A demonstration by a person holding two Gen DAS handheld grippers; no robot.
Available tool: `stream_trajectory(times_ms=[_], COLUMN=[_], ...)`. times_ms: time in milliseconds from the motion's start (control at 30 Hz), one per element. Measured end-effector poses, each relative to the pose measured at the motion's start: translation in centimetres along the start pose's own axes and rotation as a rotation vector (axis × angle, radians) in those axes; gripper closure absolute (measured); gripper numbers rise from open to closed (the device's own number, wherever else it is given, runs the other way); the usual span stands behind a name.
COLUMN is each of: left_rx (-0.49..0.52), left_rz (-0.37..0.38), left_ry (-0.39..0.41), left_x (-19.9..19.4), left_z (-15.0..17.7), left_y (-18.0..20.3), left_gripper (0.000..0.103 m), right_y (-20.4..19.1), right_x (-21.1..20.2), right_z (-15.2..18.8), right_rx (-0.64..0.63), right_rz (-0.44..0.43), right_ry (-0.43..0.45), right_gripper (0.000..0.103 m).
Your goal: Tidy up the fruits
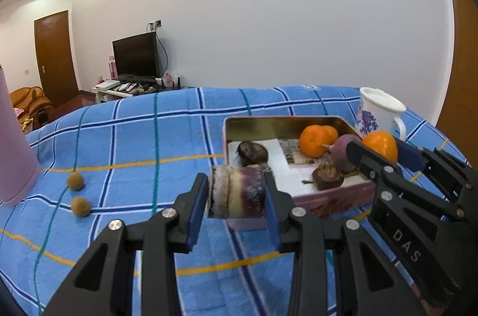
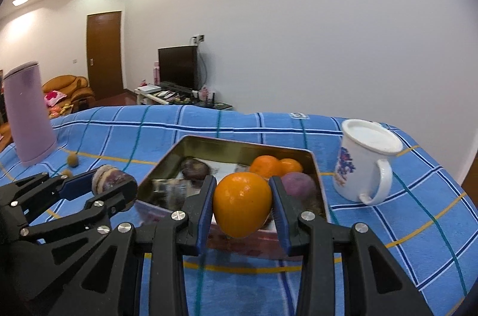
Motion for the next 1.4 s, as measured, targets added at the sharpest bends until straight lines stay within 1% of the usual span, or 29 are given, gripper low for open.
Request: stream_trajectory(times_ms=[233,533,767,900,967,1167,1400], left_rx=[-0.006,-0.013,-0.029,-0.038,-0.037,-0.063,-0.079], left_rz=[0.023,0.028,0.033,0.037,0.041,0.049,0.054], left_ry=[0.013,0.031,0.017,-0.003,-0.015,-0.053,-0.082], left_x=[1.2,3.2,5.4,6.6,7.1,8.7,9.5], left_z=[-1.3,-3.0,-3.9,-4.0,-3.8,-3.8,-3.7], left_y=[1.2,1.8,1.7,1.8,1.9,1.5,1.2], left_gripper=[0.065,0.065,0.065,0.065,0.065,0.065,0.065], right_y=[1.6,2.9,3.4,3.5,3.4,3.1,2.3], right_x=[0.8,3.7,6.2,7.4,8.1,8.7,9.1], right_z=[-0.8,-1.8,-2.4,-2.4,-2.2,-2.1,-2.0], right_rx=[-0.01,-0.008,-0.004,-0.004,-0.009,-0.017,-0.037], right_rz=[0.083,0.135,0.174,0.175,0.165,0.142,0.077], right_ry=[0.026,-0.01,-0.041,-0.064,-0.092,-0.11,-0.118], right_gripper=[0.065,0.065,0.065,0.065,0.065,0.064,0.064])
Point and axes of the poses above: each gripper's, at about its wrist camera, not at the fingertips, and x roughly the way its jaws point, y to its right, z to its underside, the point moved 1 cm from there along x, roughly the way its jaws point, and after that the axes turned 5 degrees about z, right-handed, at the moved point
